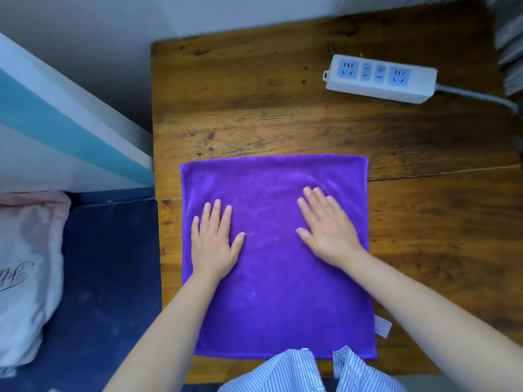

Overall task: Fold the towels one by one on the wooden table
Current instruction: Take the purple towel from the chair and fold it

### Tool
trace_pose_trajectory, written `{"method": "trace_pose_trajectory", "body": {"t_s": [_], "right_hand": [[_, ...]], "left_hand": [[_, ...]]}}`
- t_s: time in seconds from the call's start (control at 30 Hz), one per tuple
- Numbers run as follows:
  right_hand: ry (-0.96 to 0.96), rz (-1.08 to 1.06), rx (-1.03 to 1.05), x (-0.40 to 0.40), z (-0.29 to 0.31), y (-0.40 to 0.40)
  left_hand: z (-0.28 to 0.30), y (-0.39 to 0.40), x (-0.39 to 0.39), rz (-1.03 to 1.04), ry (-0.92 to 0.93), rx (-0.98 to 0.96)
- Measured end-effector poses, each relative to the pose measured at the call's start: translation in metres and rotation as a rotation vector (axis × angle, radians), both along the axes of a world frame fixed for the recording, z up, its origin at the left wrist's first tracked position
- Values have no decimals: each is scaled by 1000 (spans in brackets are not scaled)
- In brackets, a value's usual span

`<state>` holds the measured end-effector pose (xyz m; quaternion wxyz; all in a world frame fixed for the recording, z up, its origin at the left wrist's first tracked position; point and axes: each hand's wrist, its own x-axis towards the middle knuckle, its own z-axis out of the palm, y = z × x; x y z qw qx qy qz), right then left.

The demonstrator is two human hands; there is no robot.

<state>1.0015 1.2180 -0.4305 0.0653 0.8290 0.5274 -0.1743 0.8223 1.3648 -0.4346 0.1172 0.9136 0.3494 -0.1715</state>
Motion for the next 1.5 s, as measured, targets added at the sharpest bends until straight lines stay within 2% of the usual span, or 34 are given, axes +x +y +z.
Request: {"method": "trace_pose_trajectory", "body": {"t_s": [0.17,0.33,0.4,0.47,0.57,0.63,0.83,0.97,1.13,1.2,1.3,1.5], "right_hand": [[56,-231,-10,50,9,-13],[2,-407,-15,60,15,-11],[-65,-301,62,37,14,-6],[-42,-187,77,6,11,-5],[-11,-67,23,-22,4,-26],[-46,-62,84,-18,-7,-49],[-4,-260,39,-11,-6,-92],[45,-507,24,-29,3,-113],[-72,-326,32,-102,8,-132],[-66,-237,45,-122,4,-128],[-53,-145,-43,-137,5,-123],[-108,-115,-14,-128,-7,-183]], "left_hand": [[1,20,-16,57,-31,-10],[8,34,-9,142,-18,32],[11,28,5,80,-97,27],[11,17,21,67,-142,-19],[5,-1,24,62,-79,-26],[1,-3,14,72,-51,-10],[1,-6,-23,35,-45,-9],[-3,-20,-66,-142,-39,-2],[2,-41,-121,-345,-52,11],[2,-48,-121,-446,-72,-32],[1,-62,-125,-577,-24,-87],[-7,-58,-165,-575,-42,-24]]}}
